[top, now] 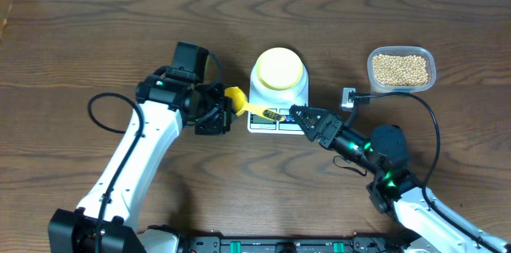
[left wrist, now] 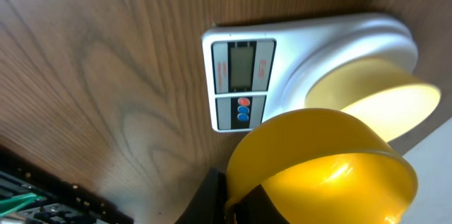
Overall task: Scoop item into bowl and weigh 50g on scale
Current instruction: 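Move the right gripper toward the yellow scoop's handle beside the scale, then close the right gripper on the scoop handle while the left holds it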
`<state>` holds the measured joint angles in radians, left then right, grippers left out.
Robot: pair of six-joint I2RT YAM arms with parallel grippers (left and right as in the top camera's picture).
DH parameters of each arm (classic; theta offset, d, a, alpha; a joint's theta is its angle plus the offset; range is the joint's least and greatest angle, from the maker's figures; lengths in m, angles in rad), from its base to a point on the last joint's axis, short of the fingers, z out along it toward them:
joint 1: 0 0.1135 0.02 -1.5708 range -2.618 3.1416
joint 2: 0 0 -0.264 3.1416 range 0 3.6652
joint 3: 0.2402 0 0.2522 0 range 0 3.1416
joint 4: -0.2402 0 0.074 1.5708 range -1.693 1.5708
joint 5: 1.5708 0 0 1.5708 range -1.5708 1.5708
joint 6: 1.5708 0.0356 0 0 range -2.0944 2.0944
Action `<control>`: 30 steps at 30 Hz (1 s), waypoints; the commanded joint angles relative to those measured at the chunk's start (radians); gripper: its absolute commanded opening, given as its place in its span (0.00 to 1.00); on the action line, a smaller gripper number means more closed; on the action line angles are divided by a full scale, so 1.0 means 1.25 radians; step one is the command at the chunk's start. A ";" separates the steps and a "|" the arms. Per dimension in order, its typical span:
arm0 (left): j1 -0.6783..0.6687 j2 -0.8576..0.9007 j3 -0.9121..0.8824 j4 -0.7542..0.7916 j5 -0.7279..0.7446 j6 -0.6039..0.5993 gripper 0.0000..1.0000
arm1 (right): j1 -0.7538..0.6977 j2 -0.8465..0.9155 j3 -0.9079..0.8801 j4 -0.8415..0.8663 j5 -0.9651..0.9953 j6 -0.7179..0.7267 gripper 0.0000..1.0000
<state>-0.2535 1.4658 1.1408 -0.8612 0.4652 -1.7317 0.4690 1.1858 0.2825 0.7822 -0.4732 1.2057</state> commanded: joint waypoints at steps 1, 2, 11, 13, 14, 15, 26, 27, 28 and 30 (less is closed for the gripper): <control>-0.028 -0.011 0.002 0.017 -0.011 -0.008 0.08 | 0.010 0.022 0.016 0.000 0.039 0.002 0.99; -0.035 -0.011 0.002 0.026 -0.014 -0.008 0.08 | 0.010 0.023 0.016 -0.001 0.033 0.002 0.99; -0.090 -0.011 0.002 0.060 -0.070 -0.009 0.08 | 0.008 0.023 0.016 0.003 0.027 0.002 0.99; -0.100 -0.011 0.002 0.070 -0.089 -0.011 0.08 | 0.009 0.023 0.016 0.014 0.026 0.002 0.99; -0.103 -0.011 0.002 0.072 -0.090 -0.012 0.08 | 0.013 0.023 0.016 0.020 0.027 0.002 0.99; -0.107 -0.011 0.002 0.076 -0.090 -0.014 0.08 | 0.026 0.024 0.016 0.031 0.030 0.001 0.99; -0.110 -0.011 0.002 0.095 -0.089 -0.014 0.08 | 0.074 0.025 0.023 0.029 0.085 -0.029 0.99; -0.110 -0.011 0.002 0.095 -0.089 -0.014 0.08 | 0.075 0.026 0.023 0.029 0.089 -0.029 0.99; -0.110 -0.011 0.002 0.095 -0.089 -0.014 0.08 | 0.076 0.026 0.023 0.029 0.093 -0.029 0.99; -0.112 -0.011 0.002 0.095 -0.089 -0.020 0.08 | 0.080 0.026 0.023 0.029 0.100 -0.029 0.98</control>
<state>-0.3882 1.4658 1.1408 -0.7425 0.3672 -1.7329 0.5545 1.2129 0.2871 0.8204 -0.3870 1.1938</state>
